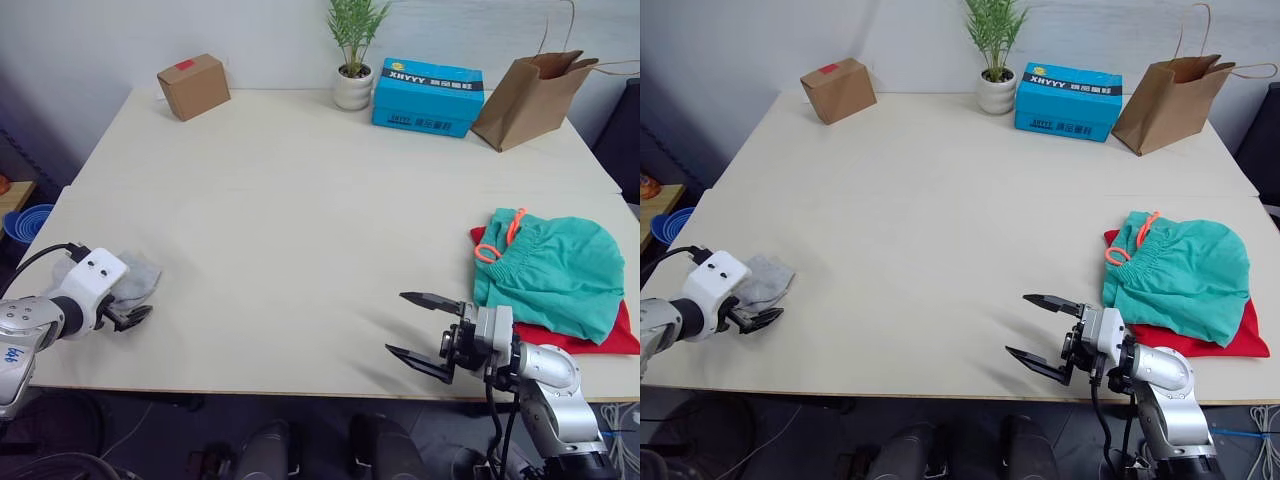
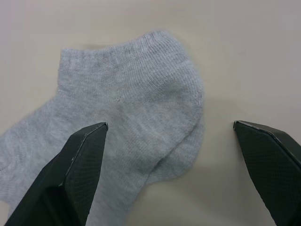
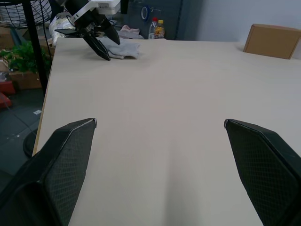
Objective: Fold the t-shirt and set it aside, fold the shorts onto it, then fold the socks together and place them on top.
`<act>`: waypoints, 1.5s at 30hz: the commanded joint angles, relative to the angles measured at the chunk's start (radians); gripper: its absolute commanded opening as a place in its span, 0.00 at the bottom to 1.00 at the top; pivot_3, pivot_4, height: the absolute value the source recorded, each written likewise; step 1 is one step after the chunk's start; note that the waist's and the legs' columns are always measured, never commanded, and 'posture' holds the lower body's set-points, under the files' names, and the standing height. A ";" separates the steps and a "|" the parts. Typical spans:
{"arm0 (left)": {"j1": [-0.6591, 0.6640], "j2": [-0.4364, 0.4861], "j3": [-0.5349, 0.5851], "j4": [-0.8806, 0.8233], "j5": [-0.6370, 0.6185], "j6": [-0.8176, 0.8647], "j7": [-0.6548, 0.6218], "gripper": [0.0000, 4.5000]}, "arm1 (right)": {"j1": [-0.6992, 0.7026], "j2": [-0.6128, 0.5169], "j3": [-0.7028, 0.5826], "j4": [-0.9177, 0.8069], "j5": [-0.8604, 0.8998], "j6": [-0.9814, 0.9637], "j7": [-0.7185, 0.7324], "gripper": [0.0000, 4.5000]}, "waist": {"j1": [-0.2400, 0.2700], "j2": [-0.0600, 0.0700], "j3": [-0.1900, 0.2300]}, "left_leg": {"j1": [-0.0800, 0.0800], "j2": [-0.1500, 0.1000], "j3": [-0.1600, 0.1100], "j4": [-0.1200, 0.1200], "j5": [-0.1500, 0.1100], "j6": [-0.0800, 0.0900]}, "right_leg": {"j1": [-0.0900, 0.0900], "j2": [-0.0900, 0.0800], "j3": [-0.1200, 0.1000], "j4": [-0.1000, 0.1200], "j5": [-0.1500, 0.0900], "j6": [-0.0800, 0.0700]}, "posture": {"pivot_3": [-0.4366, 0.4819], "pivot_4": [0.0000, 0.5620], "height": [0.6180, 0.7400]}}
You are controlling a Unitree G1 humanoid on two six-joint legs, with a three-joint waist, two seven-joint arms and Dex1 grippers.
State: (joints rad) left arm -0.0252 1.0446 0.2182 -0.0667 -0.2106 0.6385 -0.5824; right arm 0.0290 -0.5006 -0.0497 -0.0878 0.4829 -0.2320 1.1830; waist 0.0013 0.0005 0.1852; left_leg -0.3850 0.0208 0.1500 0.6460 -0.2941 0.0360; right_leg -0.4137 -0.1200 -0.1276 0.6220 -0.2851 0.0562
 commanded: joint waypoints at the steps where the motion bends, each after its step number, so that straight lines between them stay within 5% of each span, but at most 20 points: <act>1: 0.004 -0.031 0.001 0.049 0.024 0.005 0.003 1.00 | 0.007 -0.003 -0.016 -0.015 0.004 -0.021 -0.009 0.99 | 0.000 0.002 -0.001 | 0.000 0.000 0.000 0.000 0.000 0.000 | 0.000 0.000 0.000 0.000 0.000 0.000 | 0.48 0.27 1.00; 5: -0.009 -0.059 0.017 0.062 0.015 -0.007 -0.004 0.87 | 0.004 -0.007 -0.011 -0.021 0.001 -0.016 -0.017 1.00 | 0.000 0.002 -0.001 | 0.001 0.000 0.000 0.001 0.000 0.001 | 0.000 0.000 0.000 0.002 0.000 0.000 | 0.48 0.27 1.00; 17: -0.035 -0.099 0.034 0.106 0.031 -0.029 -0.008 0.02 | -0.009 -0.021 -0.006 -0.051 -0.006 0.017 -0.040 1.00 | -0.002 0.002 -0.001 | 0.001 0.000 0.000 0.000 0.001 0.001 | 0.000 0.000 0.000 0.002 0.000 0.000 | 0.48 0.27 1.00; 23: -0.110 -0.162 0.095 -0.014 -0.138 0.153 -0.058 0.01 | 0.022 -0.040 -0.003 -0.088 -0.001 0.027 -0.030 1.00 | 0.004 0.001 -0.001 | 0.001 0.000 0.000 0.001 0.001 0.001 | 0.000 0.000 0.000 0.002 0.000 0.000 | 0.48 0.27 1.00; 29: -0.198 -0.136 -0.001 -0.245 -0.250 0.340 -0.132 0.01 | 0.002 -0.106 -0.086 -0.032 0.008 0.027 -0.032 1.00 | 0.015 -0.007 0.001 | -0.001 0.000 -0.001 0.003 0.003 -0.003 | 0.001 0.000 -0.001 0.000 0.000 0.000 | 0.48 0.27 1.00; 37: -0.324 -0.331 -0.340 -0.336 -0.252 0.358 -0.129 0.01 | 0.071 -0.199 -0.170 -0.034 0.027 0.051 0.005 1.00 | 0.021 -0.008 0.001 | -0.002 0.002 0.000 0.002 0.006 0.000 | 0.001 0.005 -0.001 -0.001 0.000 0.000 | 0.48 0.27 1.00; 45: -0.439 -0.452 -0.530 -0.239 -0.148 0.210 -0.157 0.01 | 0.152 -0.181 -0.164 -0.127 0.010 0.079 -0.055 1.00 | 0.024 -0.009 0.002 | -0.001 0.002 -0.001 0.004 0.008 0.001 | 0.002 0.005 -0.001 0.000 0.000 0.000 | 0.48 0.27 1.00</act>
State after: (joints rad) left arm -0.4494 0.5996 -0.2944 -0.3161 -0.3792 0.8874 -0.7226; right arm 0.1680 -0.6893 -0.2042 -0.1741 0.4901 -0.1527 1.1379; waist 0.0254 -0.0084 0.1873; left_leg -0.3865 0.0231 0.1492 0.6495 -0.2861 0.0384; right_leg -0.4118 -0.1147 -0.1283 0.6219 -0.2851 0.0565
